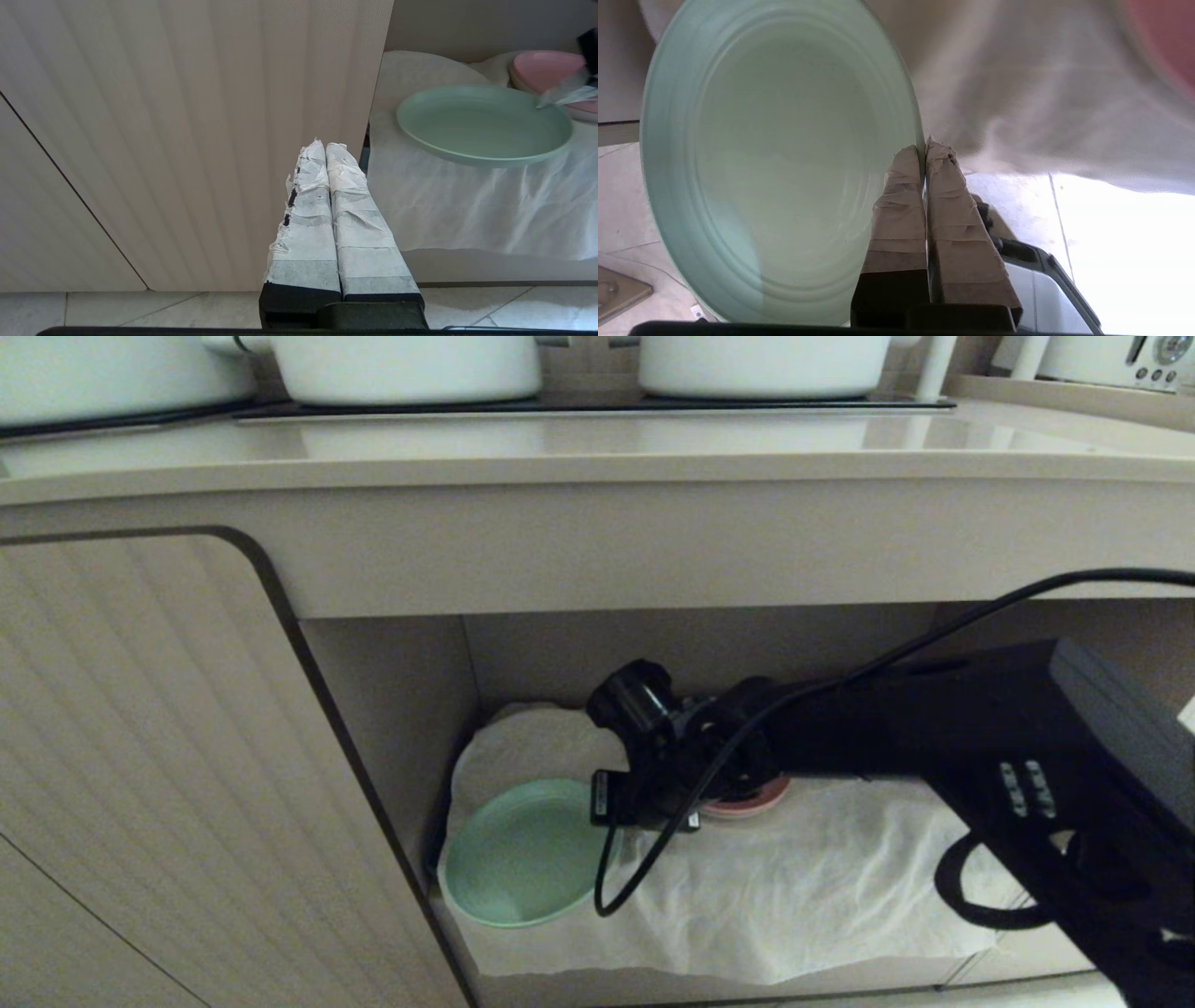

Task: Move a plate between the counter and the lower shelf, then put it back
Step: Pick up the plate in the cupboard, then put the plate

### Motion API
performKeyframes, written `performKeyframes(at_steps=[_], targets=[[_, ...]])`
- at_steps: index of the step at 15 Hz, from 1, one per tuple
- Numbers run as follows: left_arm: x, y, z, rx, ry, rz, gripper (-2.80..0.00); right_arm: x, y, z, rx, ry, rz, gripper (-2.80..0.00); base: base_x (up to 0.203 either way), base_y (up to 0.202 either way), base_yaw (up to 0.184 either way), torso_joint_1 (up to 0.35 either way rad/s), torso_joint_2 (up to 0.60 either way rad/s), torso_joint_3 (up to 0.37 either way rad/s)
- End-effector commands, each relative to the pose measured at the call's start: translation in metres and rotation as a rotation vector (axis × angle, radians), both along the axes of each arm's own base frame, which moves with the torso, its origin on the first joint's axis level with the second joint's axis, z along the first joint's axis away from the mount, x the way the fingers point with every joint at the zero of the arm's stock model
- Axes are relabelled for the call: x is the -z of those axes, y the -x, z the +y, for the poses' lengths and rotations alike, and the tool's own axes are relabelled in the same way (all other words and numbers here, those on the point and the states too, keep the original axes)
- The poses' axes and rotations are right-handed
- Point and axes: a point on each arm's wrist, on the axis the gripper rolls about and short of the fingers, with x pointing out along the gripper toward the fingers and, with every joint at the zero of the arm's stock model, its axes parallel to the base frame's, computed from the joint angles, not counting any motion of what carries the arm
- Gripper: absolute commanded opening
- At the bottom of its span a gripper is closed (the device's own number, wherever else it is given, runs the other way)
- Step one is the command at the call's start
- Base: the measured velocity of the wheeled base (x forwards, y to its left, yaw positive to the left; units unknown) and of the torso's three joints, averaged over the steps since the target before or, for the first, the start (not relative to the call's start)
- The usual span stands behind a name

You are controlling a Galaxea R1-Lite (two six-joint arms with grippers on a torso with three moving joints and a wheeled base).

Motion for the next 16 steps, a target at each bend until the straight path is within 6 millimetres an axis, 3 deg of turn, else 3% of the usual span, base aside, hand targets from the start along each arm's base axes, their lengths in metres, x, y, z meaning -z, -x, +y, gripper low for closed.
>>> performKeyframes(at_steps=[1,8,16], targets=[[0.000,0.000,0.000,0.000,0.001,-0.001,-2.80,-0.009,0.008,-0.006,0.000,-0.002,0.001,-2.80,0.000,0.000,0.000,0.000,0.00,0.000],[0.000,0.000,0.000,0.000,0.001,-0.001,-2.80,-0.020,0.032,-0.018,-0.016,0.015,0.018,-2.80,0.000,0.000,0.000,0.000,0.00,0.000],[0.000,0.000,0.000,0.000,0.001,-0.001,-2.80,-0.019,0.056,-0.027,-0.009,0.079,0.015,-2.80,0.000,0.000,0.000,0.000,0.00,0.000]])
